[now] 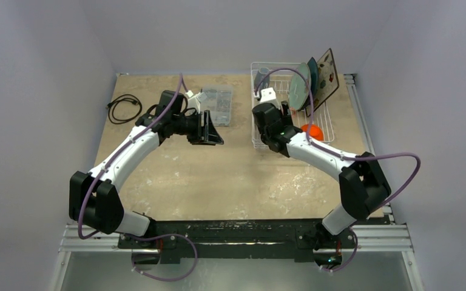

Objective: Load the mixed dishes into the dish rack
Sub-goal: Pick up the cup from the dish rack.

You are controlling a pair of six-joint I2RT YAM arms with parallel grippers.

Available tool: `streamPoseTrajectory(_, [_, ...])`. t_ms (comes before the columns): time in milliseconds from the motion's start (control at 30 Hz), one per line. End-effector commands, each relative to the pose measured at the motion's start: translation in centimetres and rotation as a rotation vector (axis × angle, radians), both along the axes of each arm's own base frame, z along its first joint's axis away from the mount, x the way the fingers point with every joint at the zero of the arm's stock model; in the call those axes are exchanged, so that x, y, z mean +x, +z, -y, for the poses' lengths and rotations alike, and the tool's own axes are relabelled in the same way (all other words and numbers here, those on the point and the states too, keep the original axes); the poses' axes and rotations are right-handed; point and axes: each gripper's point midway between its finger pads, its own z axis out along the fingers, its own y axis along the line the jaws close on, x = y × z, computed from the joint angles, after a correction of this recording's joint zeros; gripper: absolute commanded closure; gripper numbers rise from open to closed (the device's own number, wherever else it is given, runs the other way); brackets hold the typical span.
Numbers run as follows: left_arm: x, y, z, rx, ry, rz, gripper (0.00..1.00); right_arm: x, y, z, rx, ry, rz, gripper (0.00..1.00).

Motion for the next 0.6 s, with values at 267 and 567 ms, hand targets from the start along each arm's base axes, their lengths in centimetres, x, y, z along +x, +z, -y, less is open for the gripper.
streamPoseTrajectory(267, [0.5,1.8,1.0,-0.038,-0.025,0.046,0.52,3.7,2.2,4.6,0.089,-0.176,0.110,1.00])
streamPoseTrajectory(567, [0.5,1.8,1.1,-0.044,-0.031,0.043,0.51,2.2,6.0,2.2,0.284,-0.078,0.141,1.00])
